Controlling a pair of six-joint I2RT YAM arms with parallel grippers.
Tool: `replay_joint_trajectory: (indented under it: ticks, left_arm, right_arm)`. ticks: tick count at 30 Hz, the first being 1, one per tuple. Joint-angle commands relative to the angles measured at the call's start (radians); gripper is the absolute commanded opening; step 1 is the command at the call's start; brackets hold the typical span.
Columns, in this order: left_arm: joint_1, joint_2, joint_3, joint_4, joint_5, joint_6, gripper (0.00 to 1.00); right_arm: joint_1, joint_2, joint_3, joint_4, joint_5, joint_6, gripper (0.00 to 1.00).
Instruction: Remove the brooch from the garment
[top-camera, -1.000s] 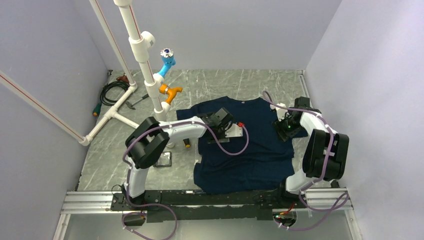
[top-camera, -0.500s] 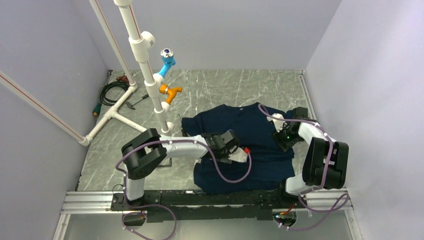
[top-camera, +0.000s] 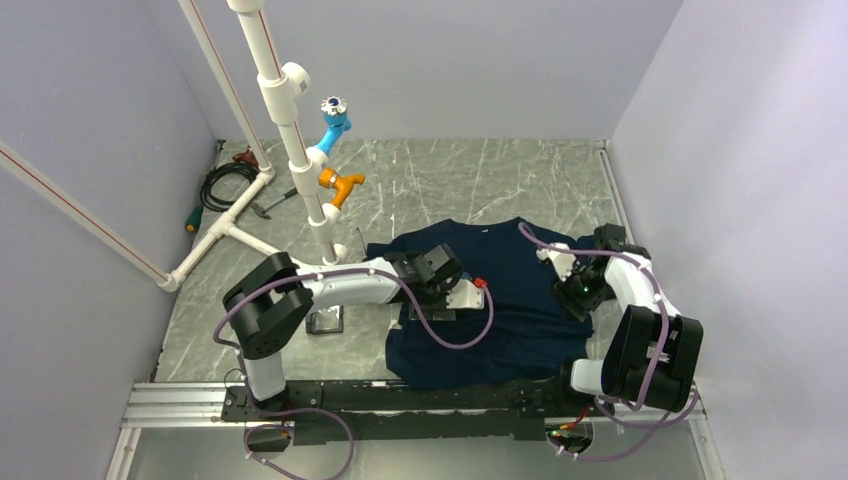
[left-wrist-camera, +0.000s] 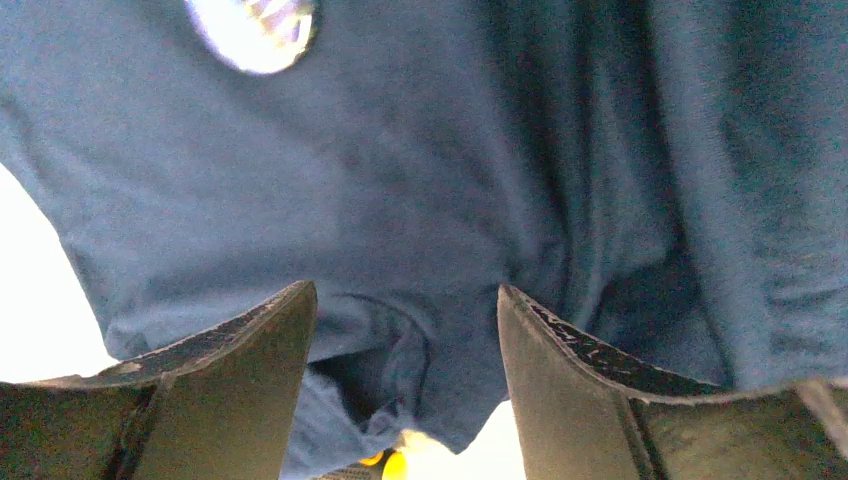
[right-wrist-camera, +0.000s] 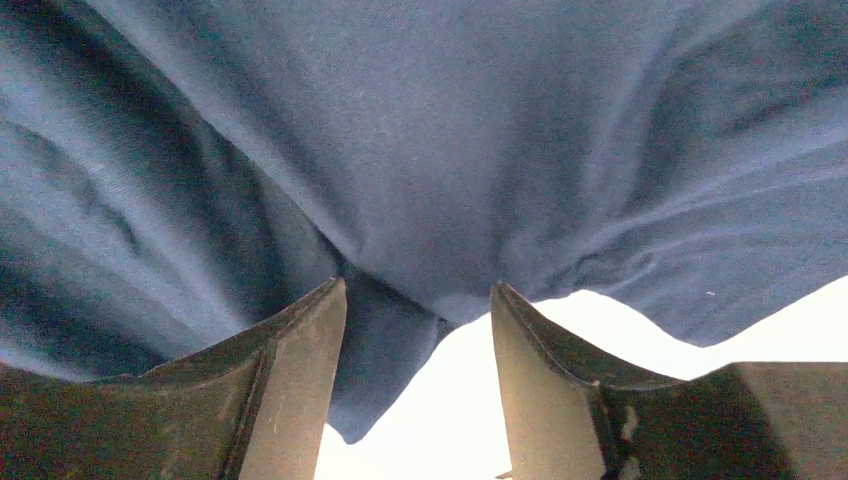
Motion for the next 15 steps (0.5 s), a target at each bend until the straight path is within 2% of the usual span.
replay_joint_trajectory:
  ticks: [1, 7, 15]
  left_arm:
    - [0.035, -0.100, 0.055, -0.001, 0.073, -0.090, 0.73]
    - [0.035, -0.088, 0.173, 0.002, 0.113, -0.218, 0.75]
    - [0.038, 0.012, 0.292, 0.011, 0.023, -0.287, 0.73]
  right_arm:
    - [-0.016, 0.005, 0.169, -0.089, -0.154, 0.052, 0.60]
    - [-0.016, 0.037, 0.321, -0.089, -0.404, 0.237, 0.67]
    - [-0.014, 0.140, 0.347, -0.009, -0.604, 0.420, 0.69]
